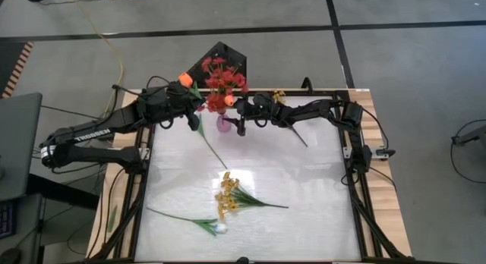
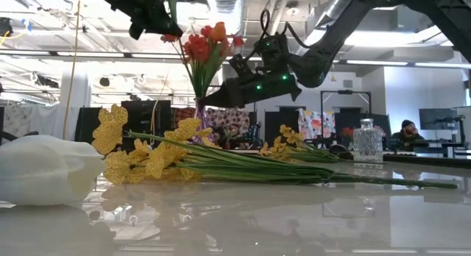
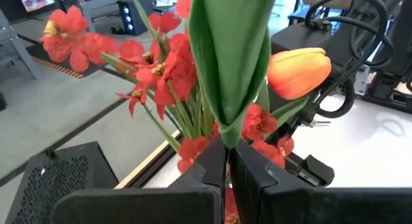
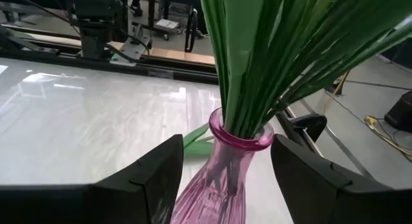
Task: Sort flowers into vase by color
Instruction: Put the orange tulip into the pink vase
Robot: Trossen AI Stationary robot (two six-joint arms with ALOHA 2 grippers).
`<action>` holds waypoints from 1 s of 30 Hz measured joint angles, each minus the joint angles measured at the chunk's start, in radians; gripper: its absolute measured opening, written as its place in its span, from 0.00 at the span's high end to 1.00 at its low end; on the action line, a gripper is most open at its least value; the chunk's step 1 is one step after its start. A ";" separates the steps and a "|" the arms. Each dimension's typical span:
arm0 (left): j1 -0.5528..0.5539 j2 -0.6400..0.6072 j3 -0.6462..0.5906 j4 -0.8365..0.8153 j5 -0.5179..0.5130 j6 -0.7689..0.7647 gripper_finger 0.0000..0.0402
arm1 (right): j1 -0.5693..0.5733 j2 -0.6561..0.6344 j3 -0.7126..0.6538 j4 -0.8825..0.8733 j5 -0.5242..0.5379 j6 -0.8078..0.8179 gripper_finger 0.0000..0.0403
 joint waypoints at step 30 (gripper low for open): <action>0.094 -0.002 -0.002 0.004 0.164 -0.113 1.00 | 0.021 0.000 0.000 -0.013 -0.040 -0.030 0.35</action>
